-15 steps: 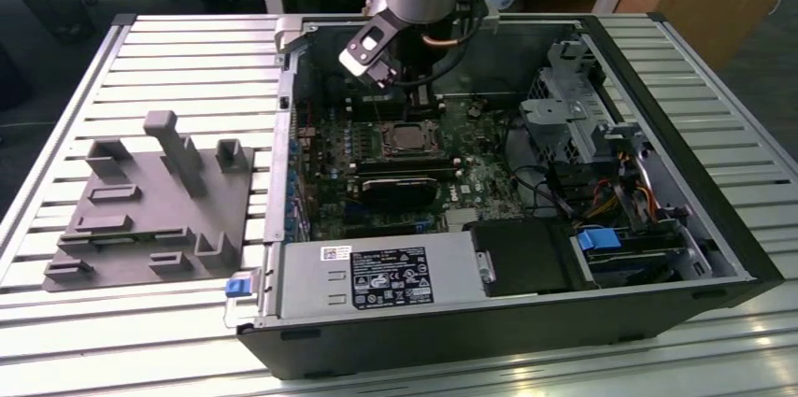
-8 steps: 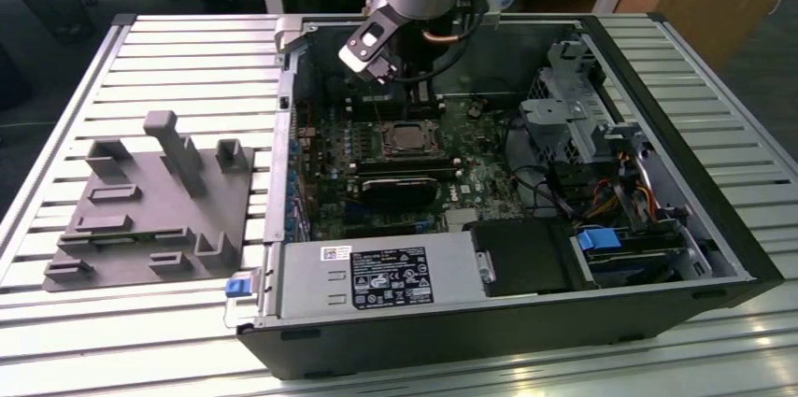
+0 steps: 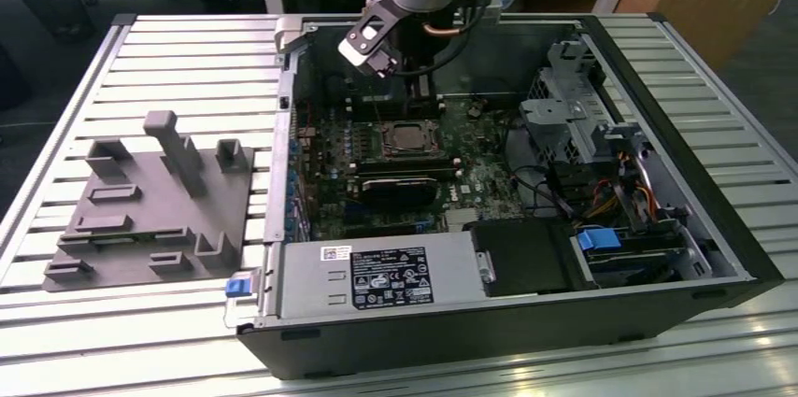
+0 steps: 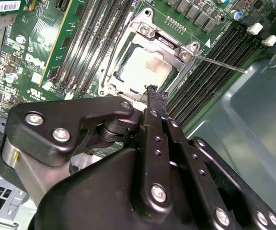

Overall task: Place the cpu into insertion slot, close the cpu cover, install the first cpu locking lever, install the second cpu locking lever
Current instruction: 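Install the first cpu locking lever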

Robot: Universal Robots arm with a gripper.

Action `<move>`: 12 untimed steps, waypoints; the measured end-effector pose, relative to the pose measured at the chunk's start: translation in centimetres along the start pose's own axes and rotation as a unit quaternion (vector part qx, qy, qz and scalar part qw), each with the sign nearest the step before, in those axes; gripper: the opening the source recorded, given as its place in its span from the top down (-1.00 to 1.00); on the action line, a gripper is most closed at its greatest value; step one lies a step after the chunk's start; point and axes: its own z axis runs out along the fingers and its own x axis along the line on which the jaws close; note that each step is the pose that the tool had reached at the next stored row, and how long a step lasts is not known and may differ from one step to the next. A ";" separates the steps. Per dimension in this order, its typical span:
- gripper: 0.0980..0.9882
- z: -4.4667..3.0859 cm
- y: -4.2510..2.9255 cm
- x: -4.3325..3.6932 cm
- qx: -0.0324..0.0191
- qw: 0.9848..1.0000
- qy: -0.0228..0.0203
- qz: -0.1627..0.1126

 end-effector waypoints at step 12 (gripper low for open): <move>0.98 -1.37 0.07 0.05 0.000 1.000 0.000 0.000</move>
